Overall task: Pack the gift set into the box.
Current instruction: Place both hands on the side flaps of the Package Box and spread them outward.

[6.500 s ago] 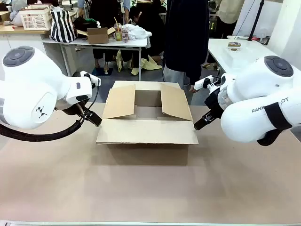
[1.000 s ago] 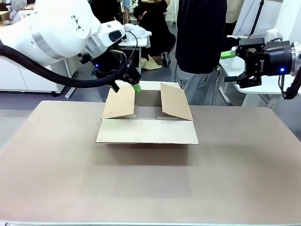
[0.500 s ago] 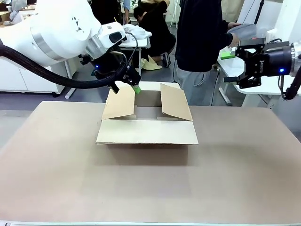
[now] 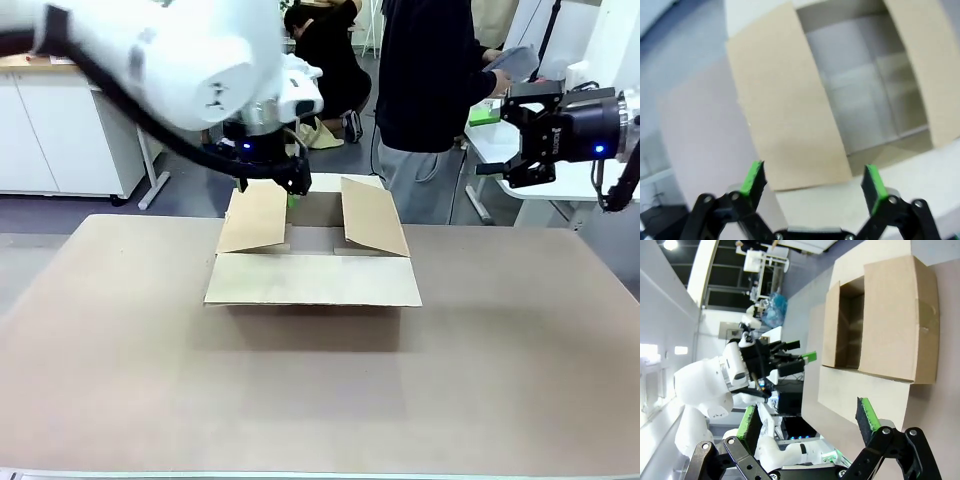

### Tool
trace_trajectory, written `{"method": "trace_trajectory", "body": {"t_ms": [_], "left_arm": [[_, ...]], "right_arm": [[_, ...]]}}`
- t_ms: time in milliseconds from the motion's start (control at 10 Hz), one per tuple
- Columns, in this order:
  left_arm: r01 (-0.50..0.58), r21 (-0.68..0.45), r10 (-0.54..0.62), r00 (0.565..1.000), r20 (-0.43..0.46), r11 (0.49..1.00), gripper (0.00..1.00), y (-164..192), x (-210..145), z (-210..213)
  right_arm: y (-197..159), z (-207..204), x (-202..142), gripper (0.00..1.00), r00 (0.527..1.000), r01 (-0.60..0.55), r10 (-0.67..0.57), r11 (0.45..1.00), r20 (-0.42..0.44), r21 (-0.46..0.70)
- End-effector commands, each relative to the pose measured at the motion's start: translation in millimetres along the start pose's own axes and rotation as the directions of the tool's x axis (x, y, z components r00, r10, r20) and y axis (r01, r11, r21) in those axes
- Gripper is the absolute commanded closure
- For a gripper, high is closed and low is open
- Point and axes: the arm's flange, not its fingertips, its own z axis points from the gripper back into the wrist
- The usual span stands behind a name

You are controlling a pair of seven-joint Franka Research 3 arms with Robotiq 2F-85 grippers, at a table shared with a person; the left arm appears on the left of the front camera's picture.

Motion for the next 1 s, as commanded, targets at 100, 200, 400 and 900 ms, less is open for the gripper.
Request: {"method": "trace_trajectory", "body": {"t_ms": [100, 200, 400, 900], "left_arm": [[-0.005, 0.235, 0.033, 0.993, -0.114, 0.972, 0.0, -44.8, 55.2, -23.9], [-0.011, 0.271, 0.047, 0.991, -0.126, 0.962, 0.0, -52.7, 57.9, -35.3], [-0.027, 0.341, 0.082, 0.986, -0.147, 0.94, 0.0, -60.7, 56.0, -63.6], [-0.075, 0.527, 0.178, 0.973, -0.148, 0.847, 0.0, -32.2, 33.7, -93.4]], "right_arm": [[1.0, -2.5, 1.7, 0.0, 1.0, 0.002, -0.002, 1.0, 0.008, 0.026], [1.0, -2.5, 1.7, 0.0, 1.0, 0.002, -0.002, 1.0, 0.008, 0.026], [1.0, -2.5, 1.7, 0.0, 1.0, 0.002, -0.002, 1.0, 0.008, 0.026], [1.0, -2.5, 1.7, 0.0, 1.0, 0.002, -0.002, 1.0, 0.008, 0.026]]}}
